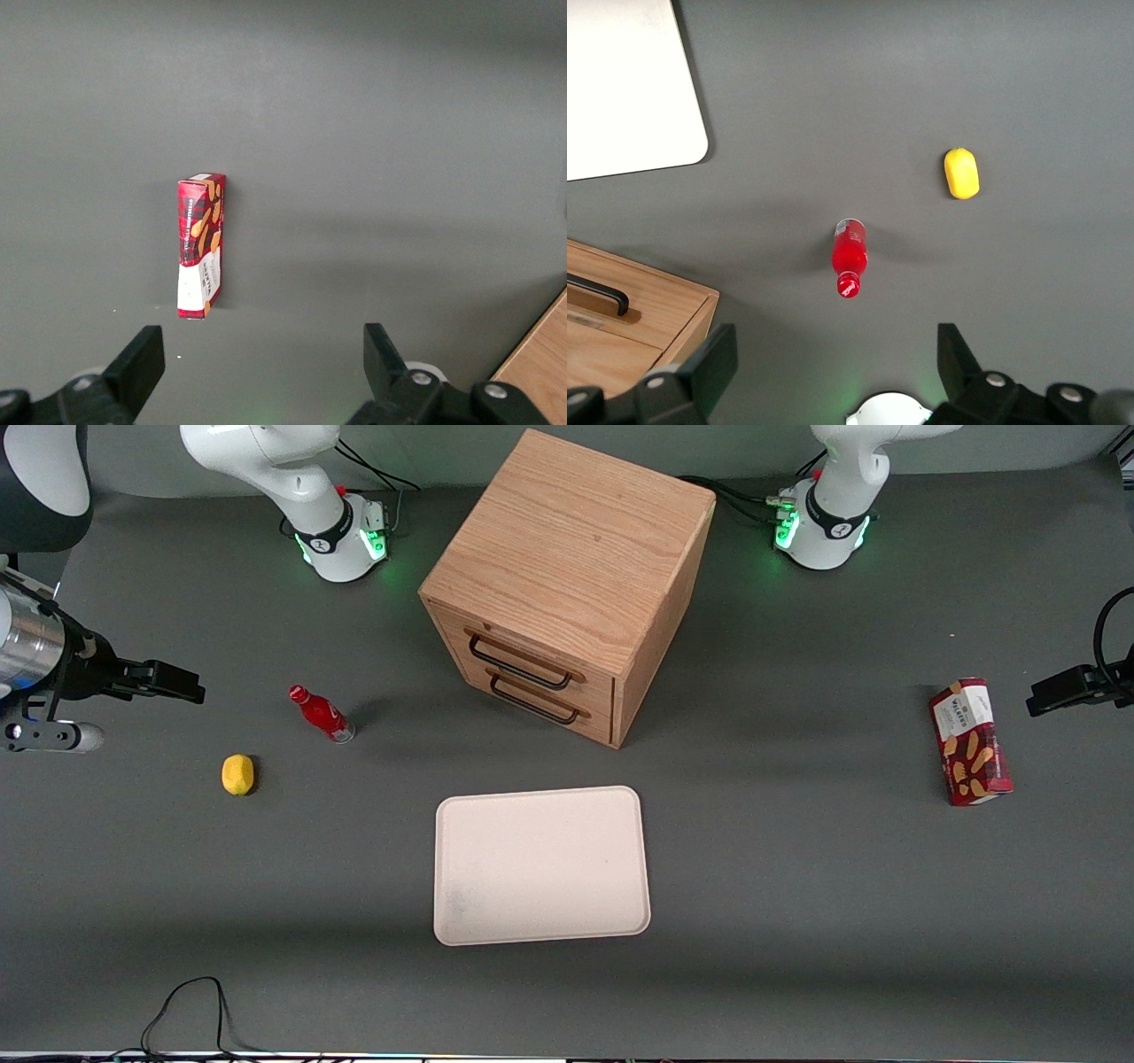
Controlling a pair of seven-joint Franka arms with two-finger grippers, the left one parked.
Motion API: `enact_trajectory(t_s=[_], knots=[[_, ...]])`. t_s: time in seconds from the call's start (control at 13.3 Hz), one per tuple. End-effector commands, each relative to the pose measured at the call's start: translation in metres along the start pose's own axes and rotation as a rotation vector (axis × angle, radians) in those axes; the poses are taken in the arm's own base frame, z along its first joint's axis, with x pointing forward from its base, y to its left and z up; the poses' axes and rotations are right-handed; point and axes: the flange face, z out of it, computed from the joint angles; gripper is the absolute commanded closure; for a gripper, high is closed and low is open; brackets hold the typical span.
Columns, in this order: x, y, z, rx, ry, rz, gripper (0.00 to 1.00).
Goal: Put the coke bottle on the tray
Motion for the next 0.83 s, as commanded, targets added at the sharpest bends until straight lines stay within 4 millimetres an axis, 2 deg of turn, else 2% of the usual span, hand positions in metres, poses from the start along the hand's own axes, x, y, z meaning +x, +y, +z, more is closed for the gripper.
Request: enact_trajectory(t_s=[0.0, 0.38, 0.75], knots=[[0.001, -0.003, -0.006, 0.006, -0.006, -0.006, 0.0], [-0.008, -0.01, -0.006, -0.001, -0.03, -0.028, 0.0], [-0.022, -0.007, -0.008, 0.006, -0.033, -0.029, 0.0]])
